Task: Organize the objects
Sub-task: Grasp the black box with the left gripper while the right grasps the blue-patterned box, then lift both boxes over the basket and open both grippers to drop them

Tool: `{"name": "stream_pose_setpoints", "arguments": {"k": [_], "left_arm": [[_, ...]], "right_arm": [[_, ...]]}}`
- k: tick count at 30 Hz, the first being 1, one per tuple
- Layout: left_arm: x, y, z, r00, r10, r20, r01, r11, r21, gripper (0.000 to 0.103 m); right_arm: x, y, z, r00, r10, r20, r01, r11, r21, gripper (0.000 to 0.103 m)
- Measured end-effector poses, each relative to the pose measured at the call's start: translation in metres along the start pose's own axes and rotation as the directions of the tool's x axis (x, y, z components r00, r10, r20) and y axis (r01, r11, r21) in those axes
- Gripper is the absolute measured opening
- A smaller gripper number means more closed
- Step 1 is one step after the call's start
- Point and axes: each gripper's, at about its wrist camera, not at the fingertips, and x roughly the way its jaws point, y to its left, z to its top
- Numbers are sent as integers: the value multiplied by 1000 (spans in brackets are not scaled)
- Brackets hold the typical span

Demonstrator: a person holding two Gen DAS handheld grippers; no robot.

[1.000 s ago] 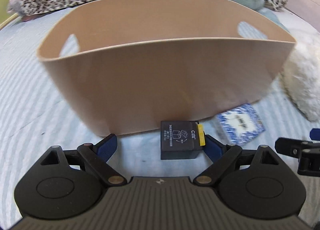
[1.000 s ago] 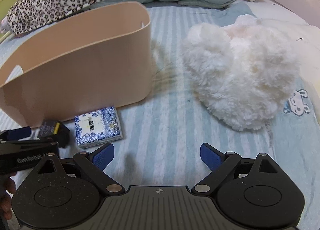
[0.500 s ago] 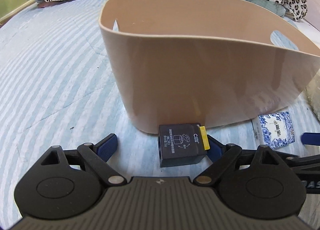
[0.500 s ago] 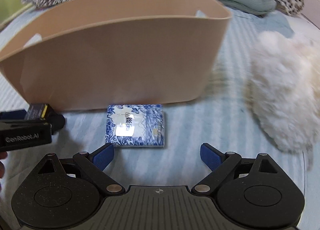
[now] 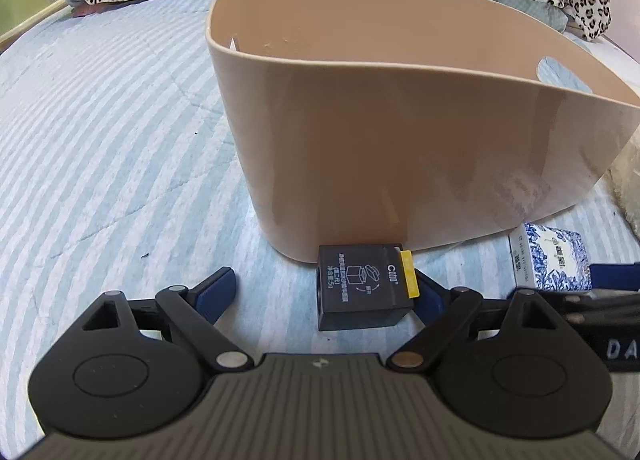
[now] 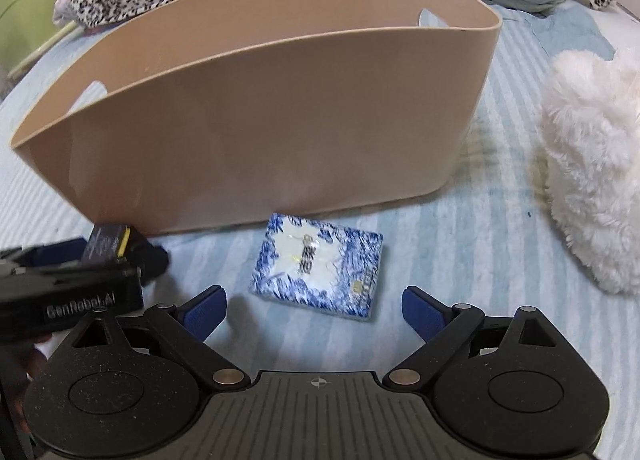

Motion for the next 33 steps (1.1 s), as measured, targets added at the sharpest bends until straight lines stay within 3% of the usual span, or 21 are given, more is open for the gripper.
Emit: {"name": "stream_pose_setpoints", "arguments": {"k": [2,4,5,6,7,9,18,26,33], "left_arm": [[-1,0,0,1000,0,2,0,1000,-4,88],[-3,2,0,1000,-7,5,7,1000,-7,80],[-4,2,1,1000,-17,6,18,1000,-9,76],[-6,2,1,1000,-25,8,25,1000,-7,67],[-7,2,2,1000,-28,13,28,1000,-1,55],[-11,5,1,999,-31,21,31,999,21,47],[-45,6,-13,998,-48,40,46,998,39,46],[-101,-2,3,985,-67,162,51,994,99,46],[-144,0,26,962,-86,260,60,993,105,46]], "right_arm": [[3,3,0,1000,-7,12,7,1000,11,94],[5,5,0,1000,-12,27,12,1000,16,86],[4,6,-1,999,-16,37,15,1000,15,77],[3,6,-1,998,-19,52,19,1000,15,63],[2,7,-2,998,-21,59,20,1000,17,62],[0,3,1,998,-15,61,13,1000,23,62],[-32,4,-15,996,1,85,-2,1000,13,62],[-89,7,-23,983,32,182,-35,999,19,62],[-135,-2,-17,954,49,296,-64,997,40,62]]}}
